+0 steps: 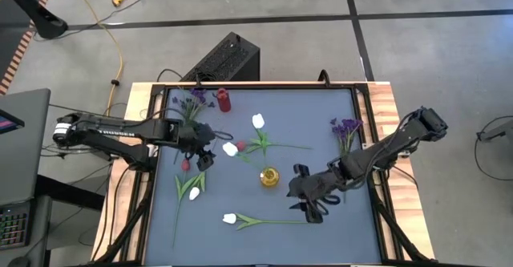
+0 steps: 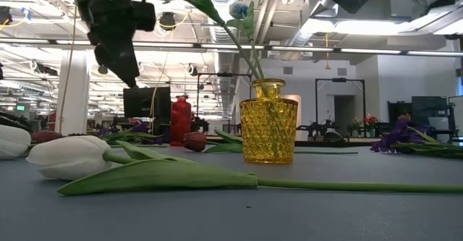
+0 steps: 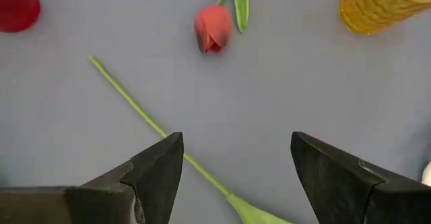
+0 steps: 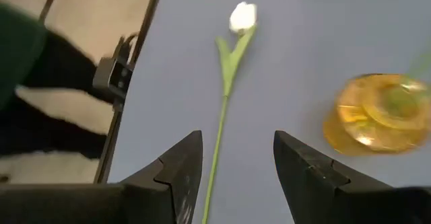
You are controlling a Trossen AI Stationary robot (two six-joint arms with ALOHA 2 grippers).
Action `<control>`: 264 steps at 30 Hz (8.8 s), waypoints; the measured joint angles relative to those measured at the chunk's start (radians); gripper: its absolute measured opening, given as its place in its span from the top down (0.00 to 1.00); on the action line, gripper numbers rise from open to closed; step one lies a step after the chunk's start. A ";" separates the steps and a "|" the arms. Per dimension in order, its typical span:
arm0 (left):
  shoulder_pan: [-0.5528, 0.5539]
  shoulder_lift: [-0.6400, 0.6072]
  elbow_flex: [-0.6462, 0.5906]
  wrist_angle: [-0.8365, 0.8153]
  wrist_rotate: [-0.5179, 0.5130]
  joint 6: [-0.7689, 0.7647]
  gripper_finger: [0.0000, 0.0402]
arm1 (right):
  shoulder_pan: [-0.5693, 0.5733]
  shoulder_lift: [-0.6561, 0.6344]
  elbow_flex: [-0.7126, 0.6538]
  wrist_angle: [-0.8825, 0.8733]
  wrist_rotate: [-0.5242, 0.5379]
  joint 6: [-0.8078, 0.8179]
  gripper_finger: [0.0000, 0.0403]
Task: Sort flowers into vase by color
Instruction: Put the white flower into the yellow vase
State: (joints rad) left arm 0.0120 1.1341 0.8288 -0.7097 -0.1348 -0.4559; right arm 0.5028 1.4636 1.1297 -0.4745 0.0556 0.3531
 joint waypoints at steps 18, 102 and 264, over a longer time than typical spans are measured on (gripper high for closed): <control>-0.288 -0.002 -0.193 0.231 -0.158 -0.139 0.35 | 0.077 0.410 0.099 0.171 0.109 0.170 0.49; -0.466 0.031 -0.170 1.354 -0.140 0.094 0.35 | -0.069 0.166 -0.127 1.464 0.306 -0.145 0.96; -0.413 0.193 -0.008 1.490 -0.316 0.182 0.42 | -0.080 0.014 -0.080 0.836 0.391 -0.040 0.96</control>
State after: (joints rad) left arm -0.4015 1.3273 0.8207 0.7806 -0.4507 -0.2741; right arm 0.4227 1.4773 1.0496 0.3611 0.4461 0.3130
